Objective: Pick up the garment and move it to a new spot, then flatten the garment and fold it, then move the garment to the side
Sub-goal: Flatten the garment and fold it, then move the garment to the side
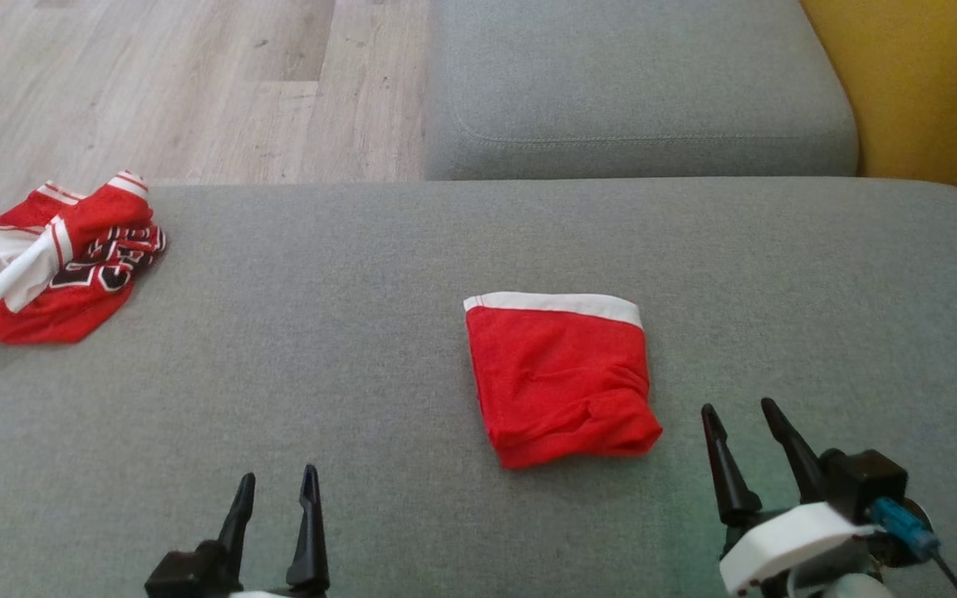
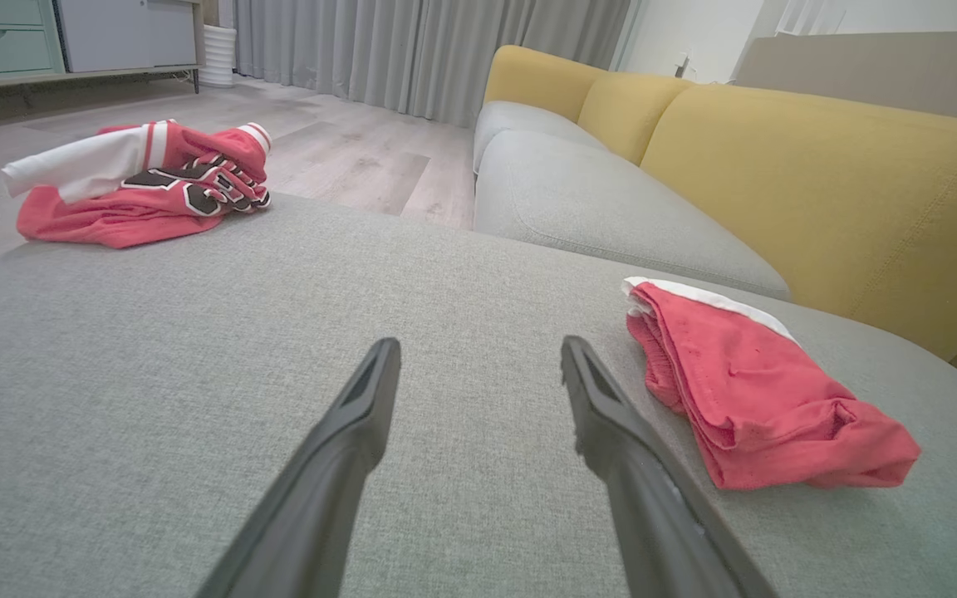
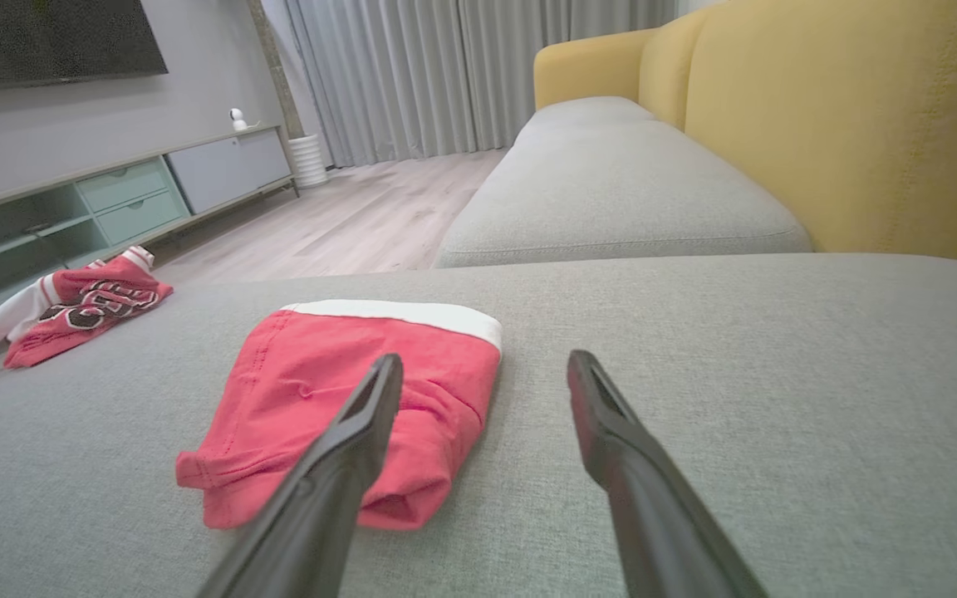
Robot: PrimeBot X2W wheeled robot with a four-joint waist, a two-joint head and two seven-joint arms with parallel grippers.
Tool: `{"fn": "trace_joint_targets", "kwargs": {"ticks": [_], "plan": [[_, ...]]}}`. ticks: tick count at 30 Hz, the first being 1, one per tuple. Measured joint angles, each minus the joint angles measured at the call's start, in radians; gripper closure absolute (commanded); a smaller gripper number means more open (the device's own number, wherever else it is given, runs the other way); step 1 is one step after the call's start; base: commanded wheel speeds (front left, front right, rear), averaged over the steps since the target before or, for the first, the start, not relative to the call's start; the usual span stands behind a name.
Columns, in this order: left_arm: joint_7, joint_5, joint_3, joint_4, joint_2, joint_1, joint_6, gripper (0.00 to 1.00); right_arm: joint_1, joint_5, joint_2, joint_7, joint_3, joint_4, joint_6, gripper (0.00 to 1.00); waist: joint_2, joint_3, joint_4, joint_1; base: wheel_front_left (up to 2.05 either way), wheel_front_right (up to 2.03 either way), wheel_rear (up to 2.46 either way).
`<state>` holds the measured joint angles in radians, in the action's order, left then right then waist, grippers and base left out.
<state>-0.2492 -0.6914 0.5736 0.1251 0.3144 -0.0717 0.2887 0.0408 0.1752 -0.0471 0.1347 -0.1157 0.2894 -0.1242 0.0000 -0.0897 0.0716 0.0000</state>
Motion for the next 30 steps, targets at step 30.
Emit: {"fn": "trace_joint_targets", "kwargs": {"ticks": [30], "plan": [[0.002, 0.034, 0.014, -0.005, -0.006, 0.012, -0.007, 0.00, -0.146, -0.019, 0.002, -0.197, 0.152, 0.013, 0.000, 0.00, 0.0000, 0.030, 0.095, 0.0001, 0.00, 0.00, 0.00]]}}
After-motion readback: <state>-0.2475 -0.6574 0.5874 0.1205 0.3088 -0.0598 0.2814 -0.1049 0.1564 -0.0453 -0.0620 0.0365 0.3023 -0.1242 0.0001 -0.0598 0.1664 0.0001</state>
